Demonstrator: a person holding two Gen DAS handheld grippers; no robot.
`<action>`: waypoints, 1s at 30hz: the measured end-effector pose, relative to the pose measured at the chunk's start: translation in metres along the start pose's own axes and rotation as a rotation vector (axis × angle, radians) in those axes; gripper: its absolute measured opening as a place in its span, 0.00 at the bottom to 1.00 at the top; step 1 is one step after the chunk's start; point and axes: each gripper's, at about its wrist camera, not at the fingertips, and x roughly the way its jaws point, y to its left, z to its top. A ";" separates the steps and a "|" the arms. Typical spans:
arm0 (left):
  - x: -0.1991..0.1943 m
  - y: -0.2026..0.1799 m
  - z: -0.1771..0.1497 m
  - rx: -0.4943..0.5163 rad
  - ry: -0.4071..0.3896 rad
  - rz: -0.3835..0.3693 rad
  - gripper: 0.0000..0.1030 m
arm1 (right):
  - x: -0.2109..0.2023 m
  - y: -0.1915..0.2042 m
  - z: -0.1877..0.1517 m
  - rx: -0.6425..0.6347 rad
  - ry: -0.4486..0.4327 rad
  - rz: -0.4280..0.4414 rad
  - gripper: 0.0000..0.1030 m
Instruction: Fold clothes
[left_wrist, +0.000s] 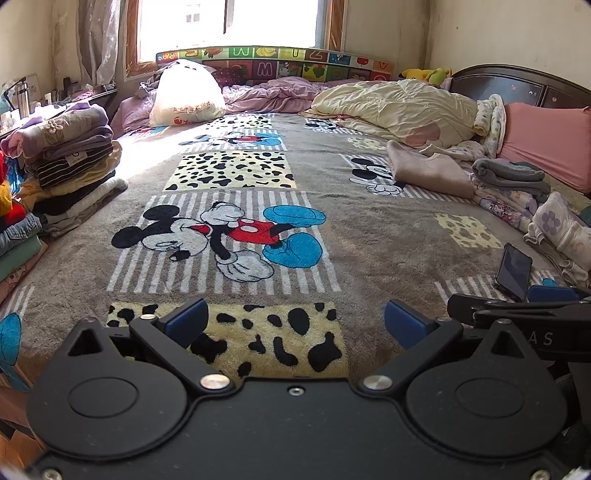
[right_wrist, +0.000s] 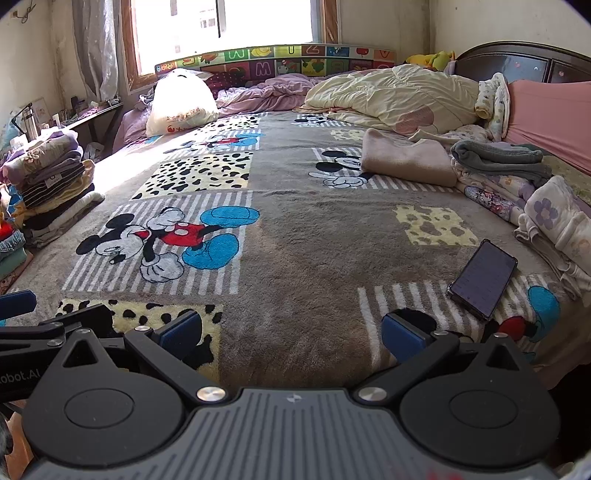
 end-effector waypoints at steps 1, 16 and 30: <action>0.000 0.000 0.000 0.000 0.000 0.001 1.00 | 0.000 0.000 0.000 0.000 0.000 0.000 1.00; 0.000 0.001 0.000 -0.005 0.004 0.005 1.00 | -0.001 0.004 -0.001 -0.003 -0.006 -0.003 1.00; 0.000 0.002 0.001 -0.006 0.004 0.006 1.00 | -0.004 0.002 -0.001 -0.005 -0.011 -0.002 1.00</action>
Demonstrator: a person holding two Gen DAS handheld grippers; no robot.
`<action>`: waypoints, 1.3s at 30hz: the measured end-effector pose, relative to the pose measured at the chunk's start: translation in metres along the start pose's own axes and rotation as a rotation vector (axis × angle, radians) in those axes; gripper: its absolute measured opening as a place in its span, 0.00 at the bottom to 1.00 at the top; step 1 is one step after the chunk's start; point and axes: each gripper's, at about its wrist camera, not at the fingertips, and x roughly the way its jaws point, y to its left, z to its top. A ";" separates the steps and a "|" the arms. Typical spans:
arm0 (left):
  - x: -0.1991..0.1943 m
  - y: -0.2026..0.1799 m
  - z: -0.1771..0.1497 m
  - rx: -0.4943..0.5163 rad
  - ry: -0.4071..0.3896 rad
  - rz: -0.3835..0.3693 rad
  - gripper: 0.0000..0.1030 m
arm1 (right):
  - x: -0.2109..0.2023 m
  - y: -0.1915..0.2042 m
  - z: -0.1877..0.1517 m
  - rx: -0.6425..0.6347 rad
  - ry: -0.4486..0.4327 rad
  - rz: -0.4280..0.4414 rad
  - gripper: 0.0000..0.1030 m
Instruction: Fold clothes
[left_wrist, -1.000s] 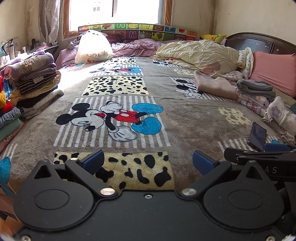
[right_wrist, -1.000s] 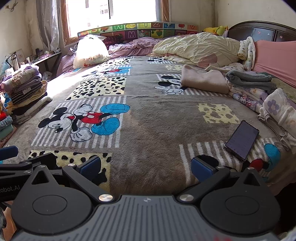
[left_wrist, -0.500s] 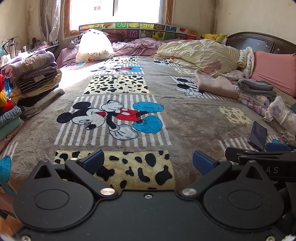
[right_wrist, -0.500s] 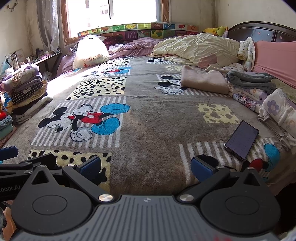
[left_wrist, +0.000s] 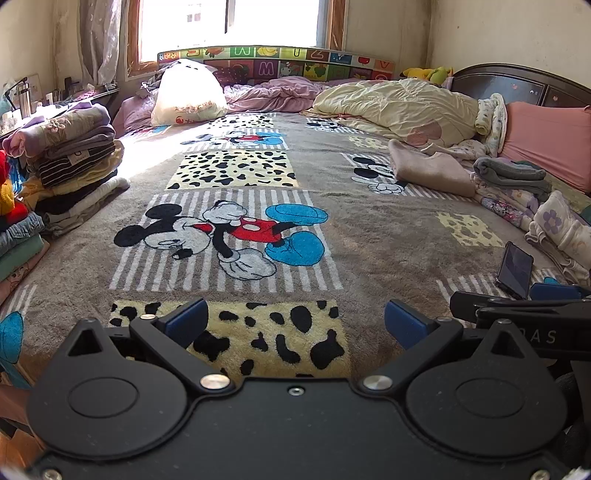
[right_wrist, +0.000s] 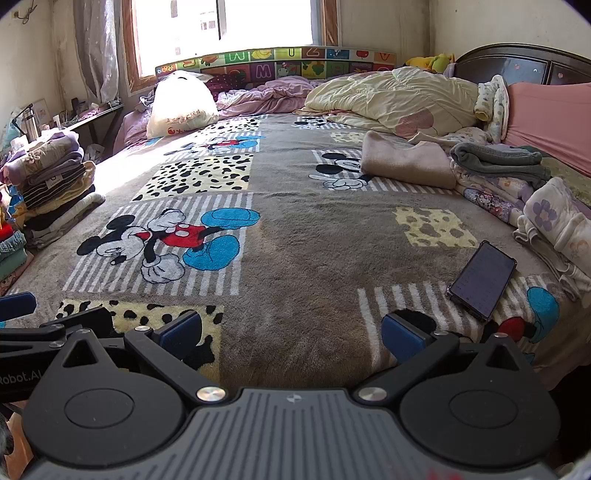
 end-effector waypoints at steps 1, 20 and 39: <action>0.000 -0.001 -0.001 0.000 -0.001 0.000 1.00 | 0.000 -0.001 0.000 0.000 0.000 0.001 1.00; -0.004 0.000 0.001 -0.002 -0.010 -0.006 1.00 | -0.002 0.002 0.000 -0.001 -0.007 -0.007 1.00; -0.003 -0.007 0.004 0.012 -0.015 -0.016 1.00 | -0.007 -0.005 0.003 0.005 -0.019 -0.024 1.00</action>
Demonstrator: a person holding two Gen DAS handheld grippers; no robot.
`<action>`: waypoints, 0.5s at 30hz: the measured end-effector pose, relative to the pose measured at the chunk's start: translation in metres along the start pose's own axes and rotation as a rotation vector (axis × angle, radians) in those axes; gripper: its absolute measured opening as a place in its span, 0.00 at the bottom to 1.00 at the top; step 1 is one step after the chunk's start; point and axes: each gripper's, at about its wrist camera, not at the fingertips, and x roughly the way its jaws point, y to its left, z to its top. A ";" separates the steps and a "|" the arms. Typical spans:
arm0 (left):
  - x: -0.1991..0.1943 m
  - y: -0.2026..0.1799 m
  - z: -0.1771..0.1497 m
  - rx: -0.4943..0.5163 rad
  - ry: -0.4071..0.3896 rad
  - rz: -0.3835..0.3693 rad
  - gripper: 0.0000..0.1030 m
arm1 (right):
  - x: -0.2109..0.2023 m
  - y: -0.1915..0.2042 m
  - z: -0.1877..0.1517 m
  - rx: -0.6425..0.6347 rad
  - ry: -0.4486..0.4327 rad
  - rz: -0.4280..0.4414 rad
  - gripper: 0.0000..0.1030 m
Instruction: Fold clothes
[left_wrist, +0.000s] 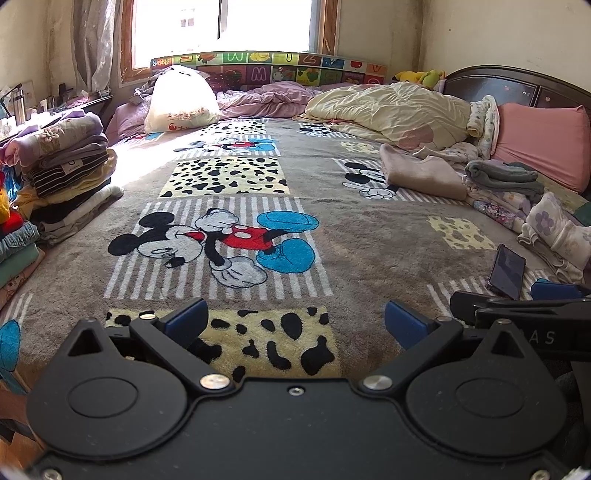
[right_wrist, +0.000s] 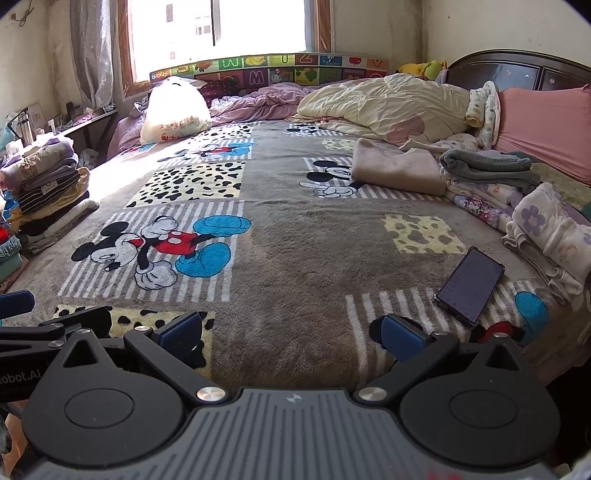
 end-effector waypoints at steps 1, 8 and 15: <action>0.000 0.000 0.000 -0.001 0.001 0.000 1.00 | 0.000 0.000 0.000 -0.001 -0.001 0.001 1.00; 0.011 -0.002 0.007 -0.011 0.012 -0.010 1.00 | 0.013 -0.011 0.006 0.041 0.017 0.056 1.00; 0.042 -0.013 0.014 0.013 0.050 -0.010 1.00 | 0.041 -0.028 0.009 0.066 0.042 0.085 1.00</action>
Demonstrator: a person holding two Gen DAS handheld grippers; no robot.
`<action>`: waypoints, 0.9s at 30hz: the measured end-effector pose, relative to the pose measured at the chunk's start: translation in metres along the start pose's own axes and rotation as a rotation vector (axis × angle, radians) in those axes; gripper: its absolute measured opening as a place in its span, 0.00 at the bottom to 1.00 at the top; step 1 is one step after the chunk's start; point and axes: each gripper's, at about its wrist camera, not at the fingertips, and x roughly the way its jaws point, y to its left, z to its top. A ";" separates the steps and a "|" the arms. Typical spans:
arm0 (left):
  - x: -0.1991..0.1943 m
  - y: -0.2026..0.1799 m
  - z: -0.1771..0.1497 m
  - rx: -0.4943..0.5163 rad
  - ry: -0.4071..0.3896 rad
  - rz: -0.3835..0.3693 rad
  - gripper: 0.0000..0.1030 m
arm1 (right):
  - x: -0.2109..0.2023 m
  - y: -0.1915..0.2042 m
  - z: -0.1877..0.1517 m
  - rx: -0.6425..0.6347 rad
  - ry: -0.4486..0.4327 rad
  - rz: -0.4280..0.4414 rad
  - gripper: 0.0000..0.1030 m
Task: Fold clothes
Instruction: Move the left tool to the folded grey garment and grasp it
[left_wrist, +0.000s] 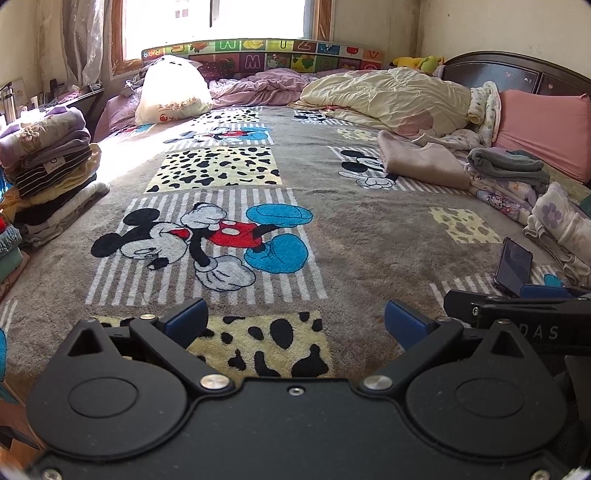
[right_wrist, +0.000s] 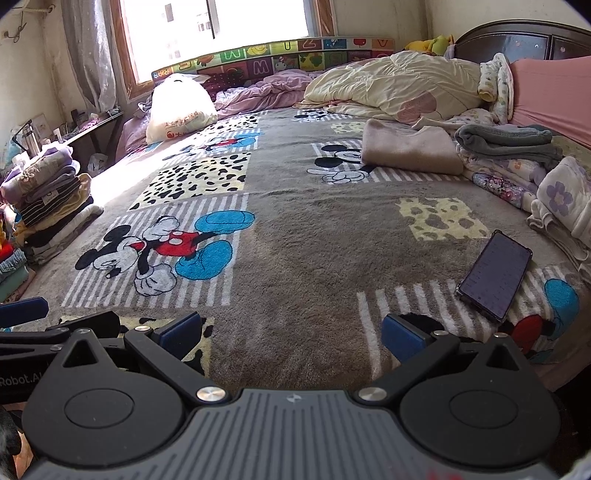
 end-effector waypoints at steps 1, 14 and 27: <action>0.006 -0.001 0.004 -0.004 0.007 -0.004 1.00 | 0.004 -0.005 0.002 0.016 -0.006 0.014 1.00; 0.073 -0.046 0.083 -0.043 -0.075 -0.165 1.00 | 0.046 -0.117 0.067 0.297 -0.168 0.111 1.00; 0.161 -0.130 0.147 0.044 -0.019 -0.360 0.99 | 0.096 -0.264 0.098 0.520 -0.529 0.128 1.00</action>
